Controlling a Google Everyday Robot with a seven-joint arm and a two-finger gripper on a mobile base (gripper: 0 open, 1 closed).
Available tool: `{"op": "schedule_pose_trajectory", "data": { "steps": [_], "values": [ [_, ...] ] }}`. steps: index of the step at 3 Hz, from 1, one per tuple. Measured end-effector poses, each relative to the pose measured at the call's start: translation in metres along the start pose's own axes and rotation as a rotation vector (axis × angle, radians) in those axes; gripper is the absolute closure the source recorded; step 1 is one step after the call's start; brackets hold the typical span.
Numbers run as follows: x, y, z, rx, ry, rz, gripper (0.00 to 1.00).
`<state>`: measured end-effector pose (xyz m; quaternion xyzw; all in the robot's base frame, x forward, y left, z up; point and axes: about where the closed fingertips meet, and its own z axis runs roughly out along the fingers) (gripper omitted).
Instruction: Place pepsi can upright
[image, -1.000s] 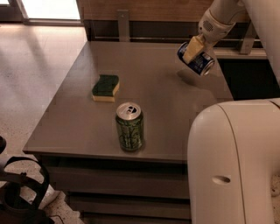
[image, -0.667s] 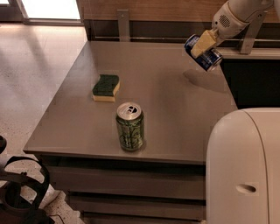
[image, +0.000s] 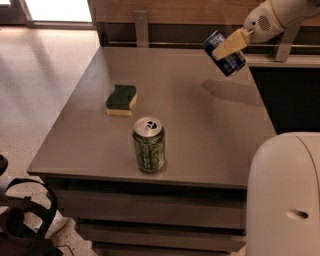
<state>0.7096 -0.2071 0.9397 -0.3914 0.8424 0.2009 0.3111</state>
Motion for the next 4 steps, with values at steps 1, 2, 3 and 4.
{"op": "schedule_pose_trajectory", "data": {
  "steps": [1,2,3,4],
  "values": [
    [-0.013,0.01,0.009,-0.079,-0.086,-0.064,1.0],
    [-0.02,0.015,0.018,-0.138,-0.164,-0.089,1.0],
    [-0.016,0.01,0.016,-0.161,-0.241,-0.077,1.0],
    [-0.007,0.0,0.013,-0.166,-0.321,-0.049,1.0]
  ]
}}
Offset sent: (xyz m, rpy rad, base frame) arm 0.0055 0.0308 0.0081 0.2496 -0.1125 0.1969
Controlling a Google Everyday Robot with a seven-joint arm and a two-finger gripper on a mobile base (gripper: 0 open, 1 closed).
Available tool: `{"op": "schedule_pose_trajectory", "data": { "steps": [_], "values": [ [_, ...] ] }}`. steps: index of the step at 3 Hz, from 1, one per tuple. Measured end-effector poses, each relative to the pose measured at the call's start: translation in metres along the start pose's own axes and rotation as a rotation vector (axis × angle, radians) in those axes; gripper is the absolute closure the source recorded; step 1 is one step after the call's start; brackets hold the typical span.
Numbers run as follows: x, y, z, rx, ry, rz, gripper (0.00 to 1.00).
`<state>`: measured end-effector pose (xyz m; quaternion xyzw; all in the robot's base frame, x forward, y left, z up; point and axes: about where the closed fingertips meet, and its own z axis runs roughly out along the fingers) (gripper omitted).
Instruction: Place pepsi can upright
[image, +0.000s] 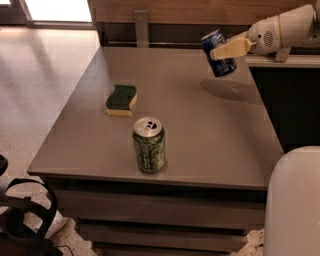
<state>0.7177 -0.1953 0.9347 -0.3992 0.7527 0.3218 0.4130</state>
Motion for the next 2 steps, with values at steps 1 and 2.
{"op": "schedule_pose_trajectory", "data": {
  "steps": [1,2],
  "values": [
    [0.0042,-0.0061,-0.0087,0.03,-0.073,0.02,1.0],
    [0.0044,-0.0064,-0.014,0.073,-0.143,0.027,1.0]
  ]
}}
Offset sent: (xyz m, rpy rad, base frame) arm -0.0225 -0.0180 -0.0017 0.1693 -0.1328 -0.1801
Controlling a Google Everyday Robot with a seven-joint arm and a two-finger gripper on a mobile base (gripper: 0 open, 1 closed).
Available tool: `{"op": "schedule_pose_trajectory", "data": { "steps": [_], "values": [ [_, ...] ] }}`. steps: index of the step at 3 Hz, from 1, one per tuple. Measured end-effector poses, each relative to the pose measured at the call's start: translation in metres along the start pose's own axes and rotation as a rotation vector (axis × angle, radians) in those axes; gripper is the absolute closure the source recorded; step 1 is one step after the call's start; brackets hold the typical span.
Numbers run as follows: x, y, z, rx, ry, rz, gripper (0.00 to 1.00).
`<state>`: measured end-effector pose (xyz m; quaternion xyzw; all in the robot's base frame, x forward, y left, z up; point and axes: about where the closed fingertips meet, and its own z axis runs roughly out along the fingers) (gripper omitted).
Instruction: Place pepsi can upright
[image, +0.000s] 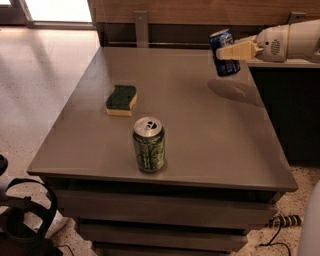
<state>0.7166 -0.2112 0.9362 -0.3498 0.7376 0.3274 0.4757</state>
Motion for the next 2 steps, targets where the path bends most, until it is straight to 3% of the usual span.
{"op": "schedule_pose_trajectory", "data": {
  "steps": [1,2],
  "values": [
    [0.0,0.006,0.0,0.035,-0.045,-0.001,1.0],
    [0.002,0.018,0.013,0.049,-0.04,-0.012,1.0]
  ]
}}
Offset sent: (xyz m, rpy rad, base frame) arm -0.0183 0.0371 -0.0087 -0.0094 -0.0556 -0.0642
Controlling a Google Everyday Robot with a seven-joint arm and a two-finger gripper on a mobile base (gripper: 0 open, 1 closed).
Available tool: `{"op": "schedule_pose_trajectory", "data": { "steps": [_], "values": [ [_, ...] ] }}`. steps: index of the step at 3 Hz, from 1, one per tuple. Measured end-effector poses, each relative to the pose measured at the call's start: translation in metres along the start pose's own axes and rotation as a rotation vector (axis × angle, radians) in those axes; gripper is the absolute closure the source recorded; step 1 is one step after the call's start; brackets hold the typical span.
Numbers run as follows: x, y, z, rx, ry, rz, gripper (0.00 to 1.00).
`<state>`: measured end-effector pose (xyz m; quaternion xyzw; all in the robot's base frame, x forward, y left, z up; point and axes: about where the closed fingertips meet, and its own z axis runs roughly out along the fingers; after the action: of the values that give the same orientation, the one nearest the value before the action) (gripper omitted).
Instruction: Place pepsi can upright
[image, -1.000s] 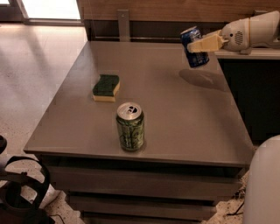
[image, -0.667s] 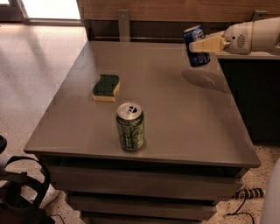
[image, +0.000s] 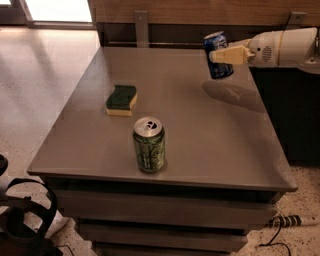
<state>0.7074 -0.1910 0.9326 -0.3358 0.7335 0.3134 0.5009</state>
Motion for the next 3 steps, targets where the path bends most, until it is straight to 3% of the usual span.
{"op": "schedule_pose_trajectory", "data": {
  "steps": [1,3],
  "values": [
    [0.003,0.012,0.019,-0.012,0.016,-0.015,1.0],
    [0.001,0.017,0.051,-0.058,-0.042,-0.007,1.0]
  ]
}}
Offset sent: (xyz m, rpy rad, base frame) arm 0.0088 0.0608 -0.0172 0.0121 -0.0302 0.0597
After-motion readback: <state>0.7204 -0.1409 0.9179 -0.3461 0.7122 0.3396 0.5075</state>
